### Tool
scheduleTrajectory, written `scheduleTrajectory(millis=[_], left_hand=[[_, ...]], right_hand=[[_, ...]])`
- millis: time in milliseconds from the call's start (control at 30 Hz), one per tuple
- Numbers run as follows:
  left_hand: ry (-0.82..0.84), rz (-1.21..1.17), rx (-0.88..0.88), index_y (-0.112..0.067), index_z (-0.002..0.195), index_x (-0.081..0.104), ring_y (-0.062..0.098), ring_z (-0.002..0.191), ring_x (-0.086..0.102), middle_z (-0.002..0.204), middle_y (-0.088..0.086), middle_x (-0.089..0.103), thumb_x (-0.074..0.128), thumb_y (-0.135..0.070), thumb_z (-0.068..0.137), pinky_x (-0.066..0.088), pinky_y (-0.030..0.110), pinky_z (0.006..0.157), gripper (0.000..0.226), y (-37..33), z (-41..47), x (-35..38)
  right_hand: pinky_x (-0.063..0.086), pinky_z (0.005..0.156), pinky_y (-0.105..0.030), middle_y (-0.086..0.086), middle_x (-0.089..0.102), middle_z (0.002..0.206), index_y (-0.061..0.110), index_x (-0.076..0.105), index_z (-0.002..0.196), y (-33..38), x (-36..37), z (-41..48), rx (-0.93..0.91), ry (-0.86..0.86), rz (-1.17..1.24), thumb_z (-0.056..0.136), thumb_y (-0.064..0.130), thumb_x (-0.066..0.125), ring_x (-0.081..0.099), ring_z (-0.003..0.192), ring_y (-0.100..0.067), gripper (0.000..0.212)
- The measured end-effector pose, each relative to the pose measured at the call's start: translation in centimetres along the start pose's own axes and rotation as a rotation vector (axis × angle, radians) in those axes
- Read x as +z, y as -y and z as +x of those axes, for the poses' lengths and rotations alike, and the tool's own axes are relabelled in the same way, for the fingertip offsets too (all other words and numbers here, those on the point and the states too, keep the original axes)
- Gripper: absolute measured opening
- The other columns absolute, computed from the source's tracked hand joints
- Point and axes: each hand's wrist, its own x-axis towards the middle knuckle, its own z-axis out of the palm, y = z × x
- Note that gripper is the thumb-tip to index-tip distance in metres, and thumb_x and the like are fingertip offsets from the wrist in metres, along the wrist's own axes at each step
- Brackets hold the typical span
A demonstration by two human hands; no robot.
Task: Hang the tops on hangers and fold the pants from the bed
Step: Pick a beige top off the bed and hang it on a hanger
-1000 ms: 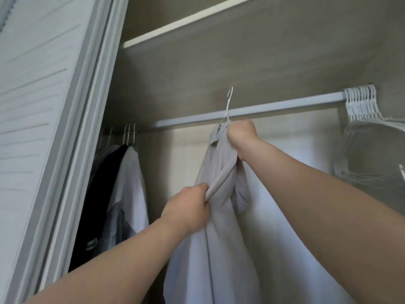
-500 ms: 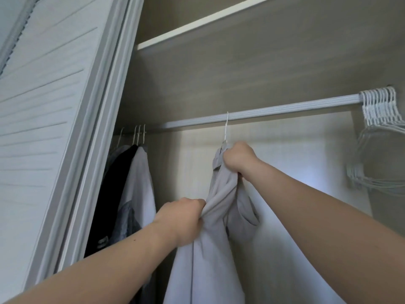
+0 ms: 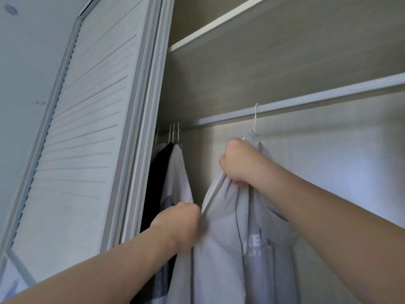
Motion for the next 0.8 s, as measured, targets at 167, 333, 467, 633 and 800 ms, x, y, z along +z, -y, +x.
scheduleTrajectory(millis=[167, 333, 467, 633, 800], left_hand=[[0.013, 0.011, -0.056, -0.021, 0.070, 0.034, 0.027, 0.077, 0.051, 0.079, -0.001, 0.040, 0.050, -0.009, 0.089, 0.045, 0.034, 0.066, 0.028, 1.3, -0.1, -0.7], [0.019, 0.033, -0.125, -0.020, 0.069, 0.035, 0.019, 0.062, 0.043, 0.077, -0.001, 0.040, 0.056, -0.008, 0.088, 0.039, 0.031, 0.056, 0.030, 2.6, -0.3, -1.4], [0.001, 0.082, -0.165, -0.017, 0.079, 0.038, 0.016, 0.059, 0.041, 0.078, 0.000, 0.040, 0.056, -0.005, 0.088, 0.036, 0.031, 0.051, 0.024, 2.8, 0.0, -1.3], [0.030, 0.079, -0.207, -0.015, 0.079, 0.044, 0.017, 0.060, 0.045, 0.079, 0.002, 0.046, 0.056, -0.003, 0.089, 0.033, 0.026, 0.046, 0.020, 2.6, 0.9, -0.9], [0.060, 0.073, -0.246, -0.012, 0.097, 0.057, 0.019, 0.064, 0.052, 0.082, 0.002, 0.052, 0.057, -0.002, 0.088, 0.042, 0.029, 0.051, 0.014, 2.8, 1.2, 0.0]], right_hand=[[0.057, 0.060, -0.033, -0.022, 0.072, 0.075, 0.005, 0.051, 0.071, 0.4, 2.3, 2.3, -0.046, 0.028, 0.120, 0.098, 0.010, 0.040, 0.071, 0.064, -0.036, 0.030], [0.060, 0.072, -0.053, -0.025, 0.065, 0.105, -0.001, 0.056, 0.114, -0.1, 5.7, 5.7, -0.055, 0.015, 0.369, 0.098, 0.008, 0.046, 0.069, 0.082, -0.044, 0.020], [0.055, 0.071, -0.040, -0.021, 0.066, 0.107, 0.006, 0.059, 0.108, -0.8, 8.8, 8.2, -0.093, -0.040, 0.432, 0.102, 0.018, 0.048, 0.066, 0.087, -0.036, 0.017], [0.043, 0.075, -0.033, -0.016, 0.065, 0.106, 0.012, 0.060, 0.102, 0.5, 12.6, 11.0, -0.158, -0.002, 0.442, 0.103, 0.028, 0.050, 0.060, 0.097, -0.032, 0.018], [0.040, 0.067, -0.033, -0.010, 0.060, 0.089, 0.021, 0.051, 0.073, 0.8, 15.4, 12.7, -0.148, 0.003, 0.462, 0.102, 0.026, 0.048, 0.061, 0.087, -0.032, 0.029]])
